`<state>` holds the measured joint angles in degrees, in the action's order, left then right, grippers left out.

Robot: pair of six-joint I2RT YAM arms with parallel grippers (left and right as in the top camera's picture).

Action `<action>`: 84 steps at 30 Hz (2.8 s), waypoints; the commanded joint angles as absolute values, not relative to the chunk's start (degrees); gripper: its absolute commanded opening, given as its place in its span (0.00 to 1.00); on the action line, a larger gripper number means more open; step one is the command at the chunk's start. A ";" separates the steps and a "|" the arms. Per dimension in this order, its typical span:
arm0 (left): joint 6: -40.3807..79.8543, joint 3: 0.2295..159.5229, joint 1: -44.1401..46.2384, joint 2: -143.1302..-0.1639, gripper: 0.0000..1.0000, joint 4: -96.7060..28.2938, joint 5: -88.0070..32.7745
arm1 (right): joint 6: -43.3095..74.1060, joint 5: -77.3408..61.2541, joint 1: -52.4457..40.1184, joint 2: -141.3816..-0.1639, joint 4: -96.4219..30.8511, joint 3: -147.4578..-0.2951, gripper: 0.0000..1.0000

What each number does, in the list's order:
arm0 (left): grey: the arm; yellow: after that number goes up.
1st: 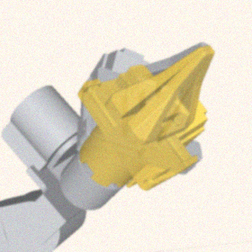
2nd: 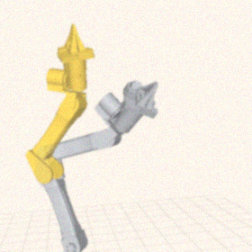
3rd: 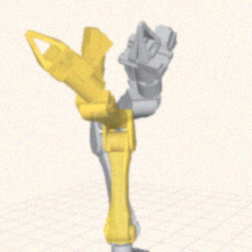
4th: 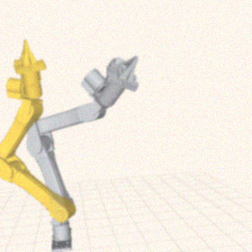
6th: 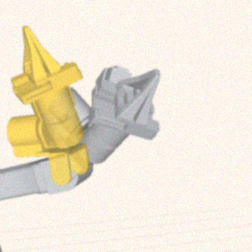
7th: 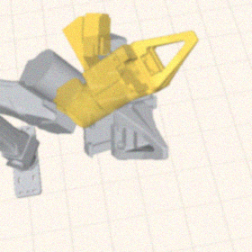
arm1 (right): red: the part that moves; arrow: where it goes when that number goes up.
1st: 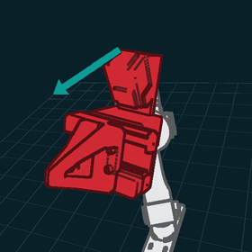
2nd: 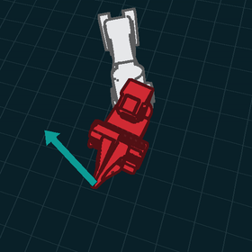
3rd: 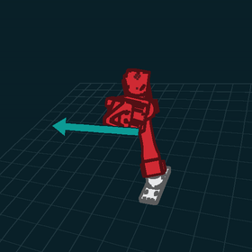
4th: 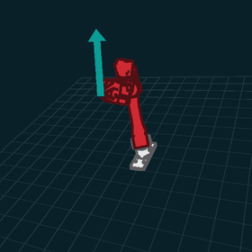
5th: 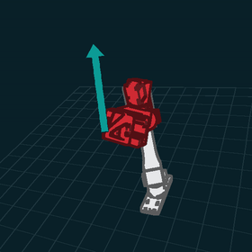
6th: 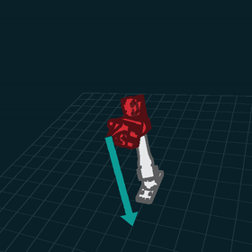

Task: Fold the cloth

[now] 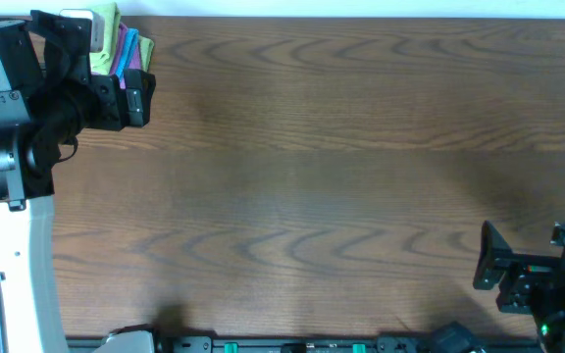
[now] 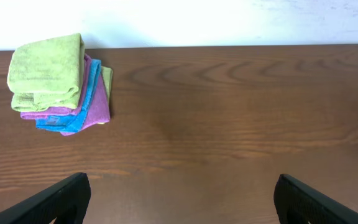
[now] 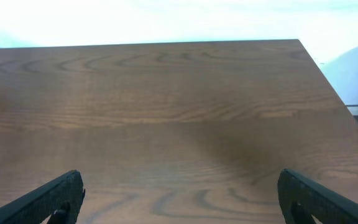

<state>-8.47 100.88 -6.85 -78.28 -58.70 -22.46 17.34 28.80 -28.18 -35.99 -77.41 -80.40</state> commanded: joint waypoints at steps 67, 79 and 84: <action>-6.66 16.08 -5.61 -0.23 0.96 -24.18 -5.34 | 16.67 29.74 -27.62 -36.21 -77.65 -80.29 0.99; -6.66 2.15 -5.61 -0.23 0.95 -8.10 -5.54 | 16.67 29.71 -27.62 -36.21 -77.65 -80.29 0.99; -6.66 1.63 -5.61 -0.25 0.95 -6.83 -5.32 | 16.67 29.71 -27.62 -36.21 -77.65 -80.29 0.99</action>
